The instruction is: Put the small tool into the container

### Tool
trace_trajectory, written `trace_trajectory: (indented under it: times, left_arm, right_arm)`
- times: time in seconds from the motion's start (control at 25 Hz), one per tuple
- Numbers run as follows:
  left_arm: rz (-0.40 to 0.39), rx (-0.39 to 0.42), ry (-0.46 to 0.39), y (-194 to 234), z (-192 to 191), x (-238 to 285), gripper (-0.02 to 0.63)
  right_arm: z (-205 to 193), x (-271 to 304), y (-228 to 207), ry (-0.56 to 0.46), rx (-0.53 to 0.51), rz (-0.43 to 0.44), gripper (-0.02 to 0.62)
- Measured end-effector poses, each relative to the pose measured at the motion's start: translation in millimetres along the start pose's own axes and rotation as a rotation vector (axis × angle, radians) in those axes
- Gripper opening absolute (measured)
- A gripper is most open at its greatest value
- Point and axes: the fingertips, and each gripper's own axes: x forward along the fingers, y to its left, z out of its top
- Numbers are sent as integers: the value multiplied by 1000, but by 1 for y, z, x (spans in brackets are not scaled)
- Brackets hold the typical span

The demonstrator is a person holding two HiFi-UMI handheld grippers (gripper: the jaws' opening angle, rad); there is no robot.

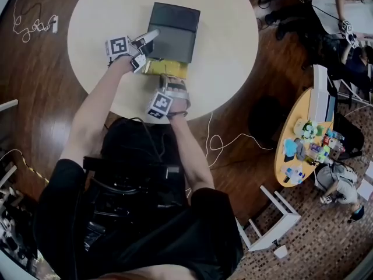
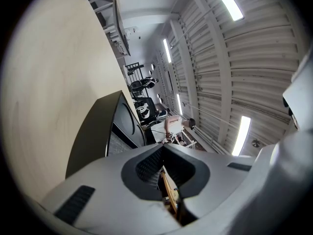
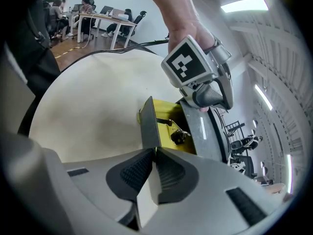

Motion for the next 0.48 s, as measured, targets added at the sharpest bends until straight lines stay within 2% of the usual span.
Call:
trace_trajectory:
  times: [0.08,0.32,0.4,0.48]
  left_arm:
    - [-1,1,45,3,-10,2,-7]
    - [101,7,113,12,-24,8,-2]
    - [87,-33,78,8,-14,8,-3]
    - [50,-61,3,1,12,7,-3]
  right_arm:
    - [2,7,-7,3,7,-7,34]
    - [0,14,-18,2,10,-10,34]
    - [1,13,-17,2,19,-4,34]
    - [1,14,-18,2,23,-1,34]
